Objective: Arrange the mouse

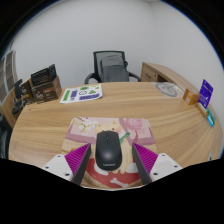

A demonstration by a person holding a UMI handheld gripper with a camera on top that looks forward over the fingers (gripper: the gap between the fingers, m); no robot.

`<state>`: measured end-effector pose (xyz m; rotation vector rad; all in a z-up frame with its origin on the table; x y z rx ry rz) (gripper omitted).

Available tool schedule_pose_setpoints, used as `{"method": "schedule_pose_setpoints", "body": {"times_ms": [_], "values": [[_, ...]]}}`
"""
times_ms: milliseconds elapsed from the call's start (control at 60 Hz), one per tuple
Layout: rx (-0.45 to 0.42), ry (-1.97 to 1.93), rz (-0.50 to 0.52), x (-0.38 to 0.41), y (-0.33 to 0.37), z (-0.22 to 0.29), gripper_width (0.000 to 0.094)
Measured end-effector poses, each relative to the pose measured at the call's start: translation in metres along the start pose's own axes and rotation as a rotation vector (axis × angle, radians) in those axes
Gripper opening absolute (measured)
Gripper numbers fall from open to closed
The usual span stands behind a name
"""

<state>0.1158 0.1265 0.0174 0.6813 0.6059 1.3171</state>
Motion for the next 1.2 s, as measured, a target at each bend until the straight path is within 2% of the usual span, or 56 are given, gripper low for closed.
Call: {"method": "schedule_pose_setpoints", "body": {"times_ms": [50,200,500,717,933,1200], "values": [[-0.005,0.008,-0.005,-0.005,0.016,0.001,0.0878],[-0.005,0.049,0.004,-0.010,0.083,-0.007,0.0870],[-0.017,0.089,0.055,-0.027,0.268,-0.052,0.0867],[-0.037,0.096,0.037,-0.050,0.369,-0.088,0.0871],[-0.074,0.115,0.033,-0.062,0.427,-0.109,0.0868],[-0.076,0.111,0.034,-0.075,0.436,-0.122,0.0867]]}}
Point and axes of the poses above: the point between the fingertips, and its own axes, seen from behind it with the camera up: x to the left, z up, y backward, against the way the camera looks, the point moved 3 cm from there along y, backward, against the way the camera looks, and after that the axes turned 4 degrees about x, right-handed, at the moved point
